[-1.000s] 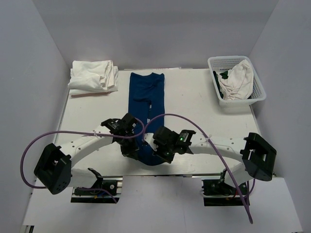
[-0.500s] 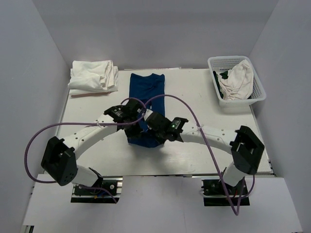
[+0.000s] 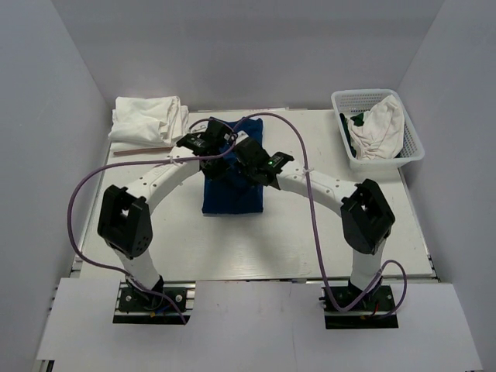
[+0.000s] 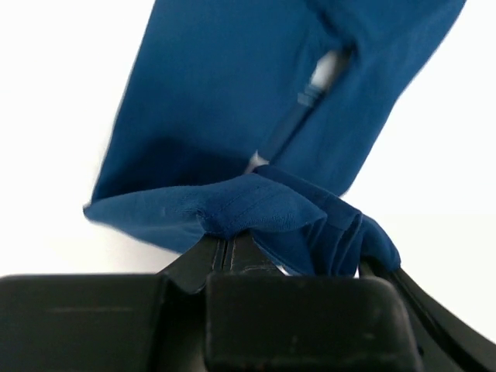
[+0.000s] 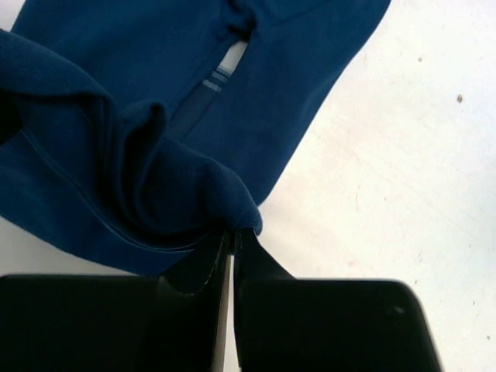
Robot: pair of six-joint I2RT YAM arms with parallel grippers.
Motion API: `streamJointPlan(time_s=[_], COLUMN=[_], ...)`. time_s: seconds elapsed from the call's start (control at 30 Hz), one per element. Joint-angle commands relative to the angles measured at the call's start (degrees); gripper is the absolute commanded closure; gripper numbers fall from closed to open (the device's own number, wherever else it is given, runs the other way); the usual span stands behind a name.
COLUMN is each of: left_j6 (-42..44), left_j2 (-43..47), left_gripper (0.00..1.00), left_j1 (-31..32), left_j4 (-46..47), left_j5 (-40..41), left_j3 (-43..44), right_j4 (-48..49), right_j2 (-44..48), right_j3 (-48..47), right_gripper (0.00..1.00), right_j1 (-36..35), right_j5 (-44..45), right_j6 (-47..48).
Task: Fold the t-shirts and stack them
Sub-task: Fold the folded rectangular tshirt in 1/3 of the way
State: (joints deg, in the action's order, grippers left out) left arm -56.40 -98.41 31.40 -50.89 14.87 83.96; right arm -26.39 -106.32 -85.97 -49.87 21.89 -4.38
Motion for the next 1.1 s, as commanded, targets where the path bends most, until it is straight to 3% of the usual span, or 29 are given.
streamJointPlan(time_s=[0.0,0.6,0.63,0.67,0.7,0.73,0.77,0.83,0.87,0.9,1.07], left_j6=[2.4,6.6,7.4,7.4,7.4,7.4,6.6,6.0,6.0,6.0,6.7], left_j2=[-2.3,-14.7,-15.5,-16.3,-17.9,-18.7,-18.7,-19.2,-18.1,-17.3,-13.2], left_gripper=[1.00,1.00,1.00,1.00,0.93,0.93,0.65,0.38,0.10,0.00,0.00], left_j1=[-1.9,-5.4,-5.9,-5.9,-6.7,-6.7,-7.3,-7.8,-8.5,-8.5,-9.6], left_j4=[-0.3,3.4,3.4,2.1,-0.5,-1.9,-2.9,-3.5,-3.5,-3.5,-0.9], left_j5=[1.7,-2.8,-3.6,-3.6,-3.6,-3.6,-3.1,-3.1,-3.1,-3.7,-5.3], left_j3=[3.1,11.4,12.3,14.5,15.9,17.2,19.2,19.7,19.1,18.6,13.3], right_j4=[1.7,-1.2,-2.2,-3.0,-3.2,-3.3,-3.6,-3.8,-3.7,-3.2,-1.2], right_j2=[-2.2,-15.0,-16.3,-16.5,-17.0,-17.3,-17.4,-17.3,-16.9,-16.1,-10.2], right_j3=[-4.2,-15.8,-16.4,-17.2,-18.0,-18.1,-18.4,-19.7,-19.9,-19.8,-14.7], right_gripper=[1.00,1.00,0.98,0.87,0.66,0.54,0.43,0.12,0.10,0.10,0.10], right_j1=[1.6,6.9,7.1,7.4,7.8,7.7,7.9,8.3,8.6,8.6,8.8], right_j5=[-1.6,-6.0,-5.5,-4.5,-3.8,-3.1,-1.8,-1.2,-0.6,-0.5,-2.5], right_j6=[2.1,-1.1,-1.7,-3.4,-4.0,-4.6,-4.7,-4.8,-4.8,-4.8,-5.0])
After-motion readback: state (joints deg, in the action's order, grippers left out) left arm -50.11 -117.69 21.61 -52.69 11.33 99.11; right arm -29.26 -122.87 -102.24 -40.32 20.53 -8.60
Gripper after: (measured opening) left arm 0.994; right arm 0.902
